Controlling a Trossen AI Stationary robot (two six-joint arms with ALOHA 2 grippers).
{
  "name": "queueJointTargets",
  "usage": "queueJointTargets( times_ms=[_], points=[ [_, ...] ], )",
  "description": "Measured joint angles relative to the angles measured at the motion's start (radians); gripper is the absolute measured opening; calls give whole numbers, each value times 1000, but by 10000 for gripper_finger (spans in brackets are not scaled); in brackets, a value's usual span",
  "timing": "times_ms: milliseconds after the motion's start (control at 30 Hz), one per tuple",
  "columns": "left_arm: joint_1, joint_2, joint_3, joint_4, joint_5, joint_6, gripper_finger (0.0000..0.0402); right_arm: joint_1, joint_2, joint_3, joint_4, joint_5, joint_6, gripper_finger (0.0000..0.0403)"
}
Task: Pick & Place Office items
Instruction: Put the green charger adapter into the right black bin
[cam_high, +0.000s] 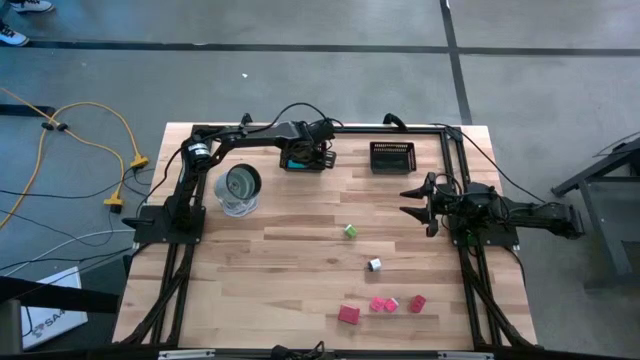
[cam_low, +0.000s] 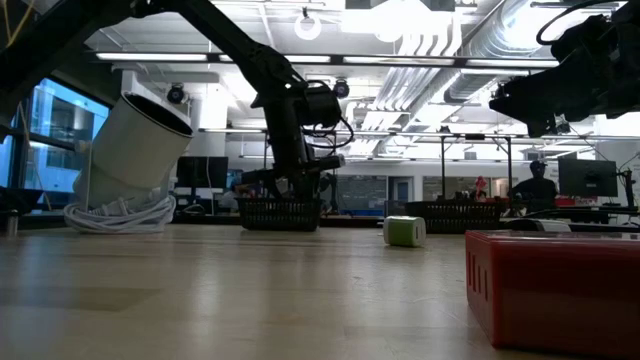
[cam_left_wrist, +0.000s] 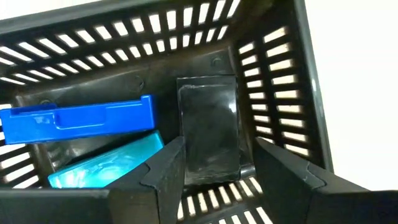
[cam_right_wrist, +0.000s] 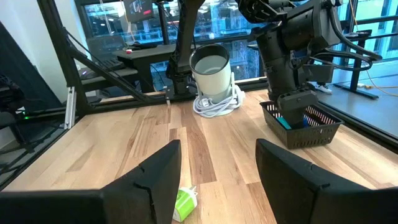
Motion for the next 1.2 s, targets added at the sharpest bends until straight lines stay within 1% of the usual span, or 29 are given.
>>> queueJointTargets(
  times_ms=[433, 700, 1000, 1133, 1200],
  points=[
    [4, -93, 0, -27, 3, 25, 180, 0, 0, 0, 0, 0, 0, 194],
    [-6, -154, 0, -51, 5, 113, 181, 0, 0, 0, 0, 0, 0, 194],
    [-87, -230, 0, -67, 2, 295, 181, 0, 0, 0, 0, 0, 0, 194],
    [-133, -262, 0, -86, -1, 326, 181, 0, 0, 0, 0, 0, 0, 194],
    [-161, -281, 0, -118, -21, 335, 181, 0, 0, 0, 0, 0, 0, 194]
  ],
)
